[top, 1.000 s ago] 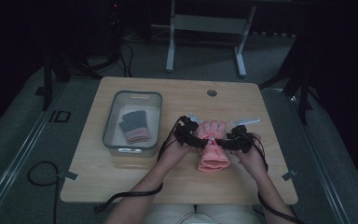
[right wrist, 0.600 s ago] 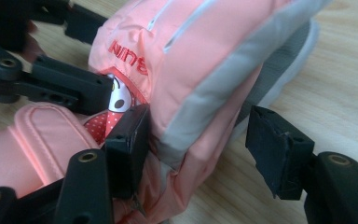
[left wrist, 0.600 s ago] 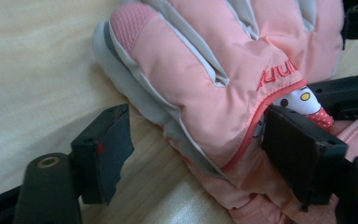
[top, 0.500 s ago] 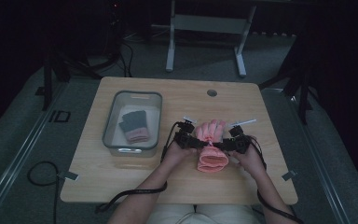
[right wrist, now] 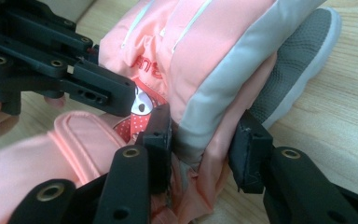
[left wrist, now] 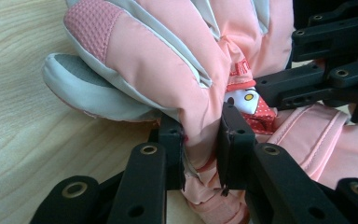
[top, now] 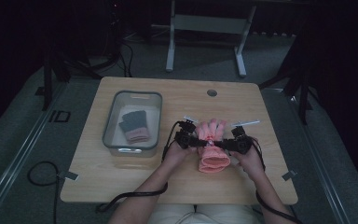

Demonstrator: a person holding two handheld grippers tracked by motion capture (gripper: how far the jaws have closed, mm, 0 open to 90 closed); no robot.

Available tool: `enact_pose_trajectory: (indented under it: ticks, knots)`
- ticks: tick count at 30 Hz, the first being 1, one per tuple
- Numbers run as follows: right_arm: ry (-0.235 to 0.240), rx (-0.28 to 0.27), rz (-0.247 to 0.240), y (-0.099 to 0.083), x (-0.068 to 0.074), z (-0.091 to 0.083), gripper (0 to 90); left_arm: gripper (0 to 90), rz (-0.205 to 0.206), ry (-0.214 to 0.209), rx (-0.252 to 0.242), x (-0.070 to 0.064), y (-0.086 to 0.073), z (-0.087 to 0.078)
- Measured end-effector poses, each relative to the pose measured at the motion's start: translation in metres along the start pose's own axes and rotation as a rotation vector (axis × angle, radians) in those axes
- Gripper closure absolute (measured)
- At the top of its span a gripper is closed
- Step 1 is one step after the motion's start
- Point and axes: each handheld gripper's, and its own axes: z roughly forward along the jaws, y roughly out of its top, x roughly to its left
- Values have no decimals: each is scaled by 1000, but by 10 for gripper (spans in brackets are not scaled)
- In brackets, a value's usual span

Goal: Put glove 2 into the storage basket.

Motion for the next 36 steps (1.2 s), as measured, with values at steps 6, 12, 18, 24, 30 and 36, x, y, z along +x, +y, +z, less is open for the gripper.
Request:
enact_pose_trajectory:
  ticks: [6, 12, 18, 24, 30, 36]
  knots:
    - [0, -33, -22, 4, 9, -8, 660, 750, 35, 21, -14, -11, 6, -14]
    - [2, -75, -45, 13, 18, -19, 664, 751, 76, 38, -50, -22, 17, -37]
    - [12, -124, -81, 35, 33, -32, 664, 751, 106, 70, -90, -31, 28, -60]
    - [22, -150, -111, 53, 45, -35, 664, 751, 106, 86, -126, -29, 36, -87]
    - [23, -156, -138, 71, 58, -34, 663, 750, 94, 97, -154, -24, 42, -105]
    - [38, -170, -176, 95, 73, -34, 663, 750, 102, 131, -183, -22, 49, -131]
